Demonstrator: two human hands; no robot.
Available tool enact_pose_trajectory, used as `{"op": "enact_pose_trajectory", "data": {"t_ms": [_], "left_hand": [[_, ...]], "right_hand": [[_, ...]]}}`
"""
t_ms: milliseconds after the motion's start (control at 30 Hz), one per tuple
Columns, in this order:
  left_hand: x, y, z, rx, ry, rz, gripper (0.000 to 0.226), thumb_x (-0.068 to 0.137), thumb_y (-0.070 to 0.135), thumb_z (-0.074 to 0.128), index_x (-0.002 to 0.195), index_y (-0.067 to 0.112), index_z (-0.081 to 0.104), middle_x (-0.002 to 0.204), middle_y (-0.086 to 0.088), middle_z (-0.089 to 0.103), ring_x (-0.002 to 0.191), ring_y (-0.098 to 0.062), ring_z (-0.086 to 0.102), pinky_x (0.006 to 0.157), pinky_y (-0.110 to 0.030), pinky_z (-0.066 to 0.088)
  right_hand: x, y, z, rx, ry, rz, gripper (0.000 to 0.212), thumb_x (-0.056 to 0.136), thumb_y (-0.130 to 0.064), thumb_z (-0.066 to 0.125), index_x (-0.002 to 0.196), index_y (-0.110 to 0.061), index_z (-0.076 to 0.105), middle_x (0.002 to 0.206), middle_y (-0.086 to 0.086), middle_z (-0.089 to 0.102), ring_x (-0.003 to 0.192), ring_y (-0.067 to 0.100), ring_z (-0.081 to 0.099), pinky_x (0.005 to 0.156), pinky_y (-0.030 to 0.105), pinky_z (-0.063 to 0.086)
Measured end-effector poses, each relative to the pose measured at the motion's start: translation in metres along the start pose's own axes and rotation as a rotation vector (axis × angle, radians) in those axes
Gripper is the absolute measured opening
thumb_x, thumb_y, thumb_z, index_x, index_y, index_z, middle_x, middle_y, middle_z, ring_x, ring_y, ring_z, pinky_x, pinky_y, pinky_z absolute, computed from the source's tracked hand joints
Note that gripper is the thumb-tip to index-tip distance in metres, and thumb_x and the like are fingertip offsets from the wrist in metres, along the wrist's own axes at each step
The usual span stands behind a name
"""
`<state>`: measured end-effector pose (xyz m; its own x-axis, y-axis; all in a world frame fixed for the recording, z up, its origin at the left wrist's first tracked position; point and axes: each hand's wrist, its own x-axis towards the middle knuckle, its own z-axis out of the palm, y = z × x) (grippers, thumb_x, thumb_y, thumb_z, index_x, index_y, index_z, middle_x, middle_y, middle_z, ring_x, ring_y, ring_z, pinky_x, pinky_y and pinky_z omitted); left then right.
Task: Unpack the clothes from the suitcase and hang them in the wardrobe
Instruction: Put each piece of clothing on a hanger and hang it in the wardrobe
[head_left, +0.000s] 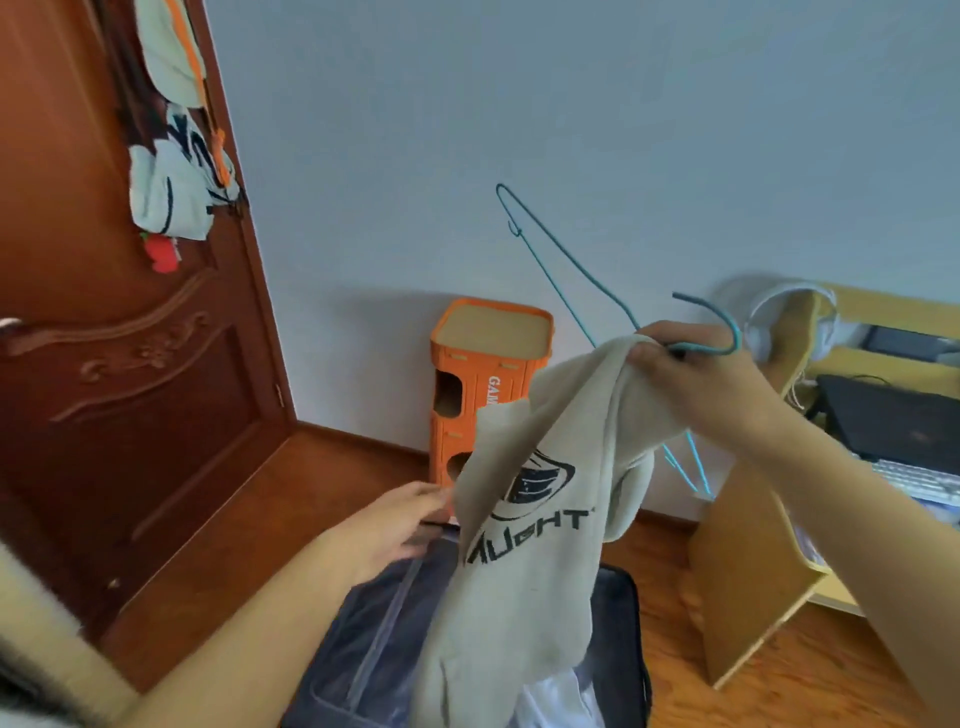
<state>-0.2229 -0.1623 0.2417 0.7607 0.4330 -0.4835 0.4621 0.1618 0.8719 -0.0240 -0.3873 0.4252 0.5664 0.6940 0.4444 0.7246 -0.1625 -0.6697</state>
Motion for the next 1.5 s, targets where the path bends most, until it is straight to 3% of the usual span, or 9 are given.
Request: {"op": "enact_pose_trajectory", "data": {"t_ms": [233, 333, 467, 600, 767, 933, 1167, 1267, 1500], "left_hand": [[0.027, 0.063, 0.069, -0.486, -0.199, -0.060, 0.078, 0.081, 0.082, 0.056, 0.123, 0.018, 0.069, 0.124, -0.015, 0.070, 0.114, -0.029, 0.064, 0.093, -0.043, 0.052], [0.037, 0.058, 0.116, -0.457, -0.354, -0.106, 0.055, 0.091, 0.044, 0.072, 0.127, 0.003, 0.064, 0.113, -0.010, 0.064, 0.106, -0.027, 0.059, 0.091, -0.041, 0.051], [0.043, 0.073, 0.162, -0.540, -0.138, -0.038, 0.008, 0.097, 0.010, 0.062, 0.104, 0.013, 0.063, 0.067, -0.002, 0.057, 0.057, -0.015, 0.055, 0.059, -0.029, 0.050], [0.034, 0.127, 0.161, -0.670, 0.131, 0.185, 0.013, 0.100, 0.011, 0.057, 0.089, 0.017, 0.062, 0.067, -0.001, 0.057, 0.066, -0.016, 0.057, 0.067, -0.031, 0.051], [-0.033, 0.200, 0.189, -0.344, -0.007, 0.390, 0.018, 0.100, 0.012, 0.060, 0.083, 0.016, 0.055, 0.059, 0.002, 0.056, 0.069, -0.019, 0.063, 0.080, -0.037, 0.058], [-0.067, 0.208, 0.234, -0.155, -0.048, 0.400, 0.008, 0.100, 0.007, 0.059, 0.092, 0.007, 0.059, 0.079, -0.013, 0.064, 0.077, -0.027, 0.068, 0.070, -0.034, 0.061], [-0.045, 0.154, 0.195, 0.412, 0.252, 0.803, 0.028, 0.100, 0.022, 0.058, 0.126, 0.016, 0.065, 0.112, 0.001, 0.070, 0.098, -0.009, 0.067, 0.090, -0.031, 0.055], [-0.010, 0.100, 0.138, 0.616, 0.367, 0.424, 0.069, 0.092, 0.047, 0.061, 0.154, 0.037, 0.032, 0.155, 0.000, 0.036, 0.138, -0.018, 0.040, 0.115, -0.041, 0.039], [0.013, 0.019, 0.124, -0.044, 0.419, 0.037, 0.038, 0.091, 0.049, 0.062, 0.127, 0.037, 0.056, 0.122, -0.015, 0.062, 0.098, -0.028, 0.065, 0.078, -0.037, 0.056]], "right_hand": [[-0.019, -0.008, -0.042, 0.112, -0.030, -0.046, 0.019, 0.097, -0.004, 0.057, 0.089, -0.010, 0.074, 0.086, 0.002, 0.074, 0.083, 0.014, 0.068, 0.072, 0.026, 0.054], [-0.031, 0.013, -0.061, 0.081, 0.034, 0.003, 0.021, 0.097, -0.003, 0.056, 0.089, -0.010, 0.074, 0.085, -0.003, 0.072, 0.081, 0.013, 0.067, 0.071, 0.026, 0.053], [-0.051, 0.052, -0.090, -0.007, 0.057, 0.077, 0.020, 0.096, -0.005, 0.058, 0.091, -0.015, 0.075, 0.084, -0.010, 0.070, 0.080, 0.004, 0.064, 0.070, 0.017, 0.049], [-0.070, 0.088, -0.109, -0.122, -0.018, 0.165, 0.024, 0.096, -0.008, 0.059, 0.088, -0.026, 0.074, 0.083, -0.013, 0.070, 0.082, 0.004, 0.065, 0.070, 0.016, 0.048], [-0.084, 0.127, -0.099, -0.048, -0.023, 0.429, 0.036, 0.088, 0.007, 0.058, 0.087, -0.023, 0.078, 0.088, -0.003, 0.076, 0.087, 0.015, 0.071, 0.082, 0.031, 0.057], [-0.091, 0.092, -0.063, 0.240, -0.074, 0.287, 0.049, 0.087, -0.007, 0.073, 0.132, -0.022, 0.059, 0.121, -0.007, 0.062, 0.114, -0.004, 0.057, 0.090, 0.007, 0.042], [-0.063, 0.079, -0.015, 0.373, 0.209, 0.269, 0.018, 0.093, -0.006, 0.059, 0.077, -0.007, 0.066, 0.065, -0.006, 0.062, 0.062, 0.003, 0.055, 0.058, 0.022, 0.043], [-0.047, 0.076, -0.017, 0.328, 0.210, 0.290, 0.020, 0.089, -0.016, 0.061, 0.083, 0.003, 0.064, 0.070, 0.011, 0.059, 0.068, 0.012, 0.052, 0.061, 0.031, 0.041], [-0.018, 0.052, 0.008, 0.289, 0.058, 0.444, 0.026, 0.095, -0.018, 0.049, 0.091, -0.027, 0.072, 0.088, -0.005, 0.070, 0.087, 0.010, 0.065, 0.079, 0.031, 0.054]]}}
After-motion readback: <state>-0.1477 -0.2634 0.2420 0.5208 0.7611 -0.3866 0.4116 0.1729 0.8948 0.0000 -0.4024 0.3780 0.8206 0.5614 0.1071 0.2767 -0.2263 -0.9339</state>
